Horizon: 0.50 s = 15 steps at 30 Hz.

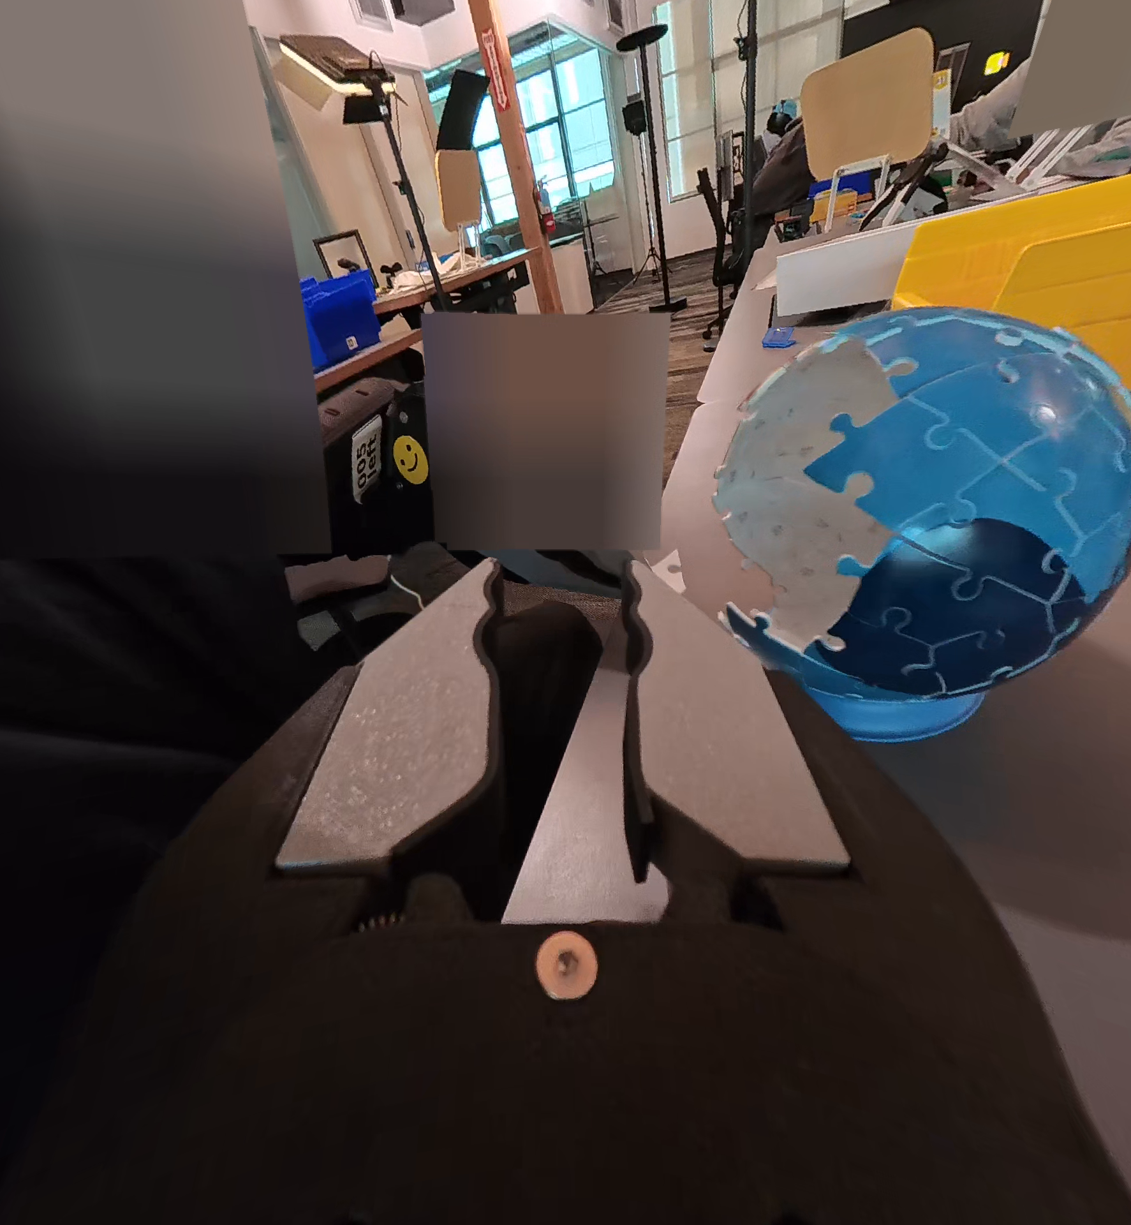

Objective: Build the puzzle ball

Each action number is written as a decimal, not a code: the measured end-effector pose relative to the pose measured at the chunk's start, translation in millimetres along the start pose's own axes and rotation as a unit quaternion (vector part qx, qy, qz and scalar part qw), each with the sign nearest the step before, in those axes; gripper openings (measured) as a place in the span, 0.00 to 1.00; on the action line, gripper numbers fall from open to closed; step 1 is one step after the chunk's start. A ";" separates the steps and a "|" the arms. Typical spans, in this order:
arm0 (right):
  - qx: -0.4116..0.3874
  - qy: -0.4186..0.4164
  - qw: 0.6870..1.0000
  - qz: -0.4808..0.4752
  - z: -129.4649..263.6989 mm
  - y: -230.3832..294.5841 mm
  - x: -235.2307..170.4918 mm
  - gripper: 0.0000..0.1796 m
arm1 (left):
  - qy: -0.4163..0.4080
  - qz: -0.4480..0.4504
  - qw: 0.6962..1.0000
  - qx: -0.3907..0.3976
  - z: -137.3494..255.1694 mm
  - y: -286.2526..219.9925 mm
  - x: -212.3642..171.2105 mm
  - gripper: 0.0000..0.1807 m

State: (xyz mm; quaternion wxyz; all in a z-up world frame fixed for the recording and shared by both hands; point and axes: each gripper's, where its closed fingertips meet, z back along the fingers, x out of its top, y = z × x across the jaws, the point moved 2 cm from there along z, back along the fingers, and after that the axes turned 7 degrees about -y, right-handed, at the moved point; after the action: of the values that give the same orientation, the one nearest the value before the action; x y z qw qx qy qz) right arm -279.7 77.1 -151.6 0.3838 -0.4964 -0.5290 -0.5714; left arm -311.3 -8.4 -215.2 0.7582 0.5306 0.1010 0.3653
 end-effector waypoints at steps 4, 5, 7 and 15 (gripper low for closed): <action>0.009 0.013 1.000 0.023 -0.9 10.3 -3.7 0.18 | 0.032 -0.042 0.999 0.009 1.9 8.9 -1.3 0.00; 0.011 0.015 1.000 0.025 -0.7 12.6 -4.7 0.18 | 0.038 -0.048 0.998 0.006 2.5 11.4 -0.8 0.00; 0.018 0.018 0.999 0.023 1.5 17.7 -6.1 0.18 | 0.046 -0.058 0.997 -0.007 1.9 14.6 2.2 0.00; 0.036 0.015 0.999 0.002 20.0 27.7 -6.8 0.18 | 0.037 -0.060 0.997 -0.031 -11.8 16.8 9.5 0.00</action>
State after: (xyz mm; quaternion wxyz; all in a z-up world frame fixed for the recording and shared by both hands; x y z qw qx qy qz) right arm -248.3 92.2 -153.1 0.4102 -0.4750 -0.5422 -0.5587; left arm -318.5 9.3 -203.2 0.7904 0.4862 0.1493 0.3416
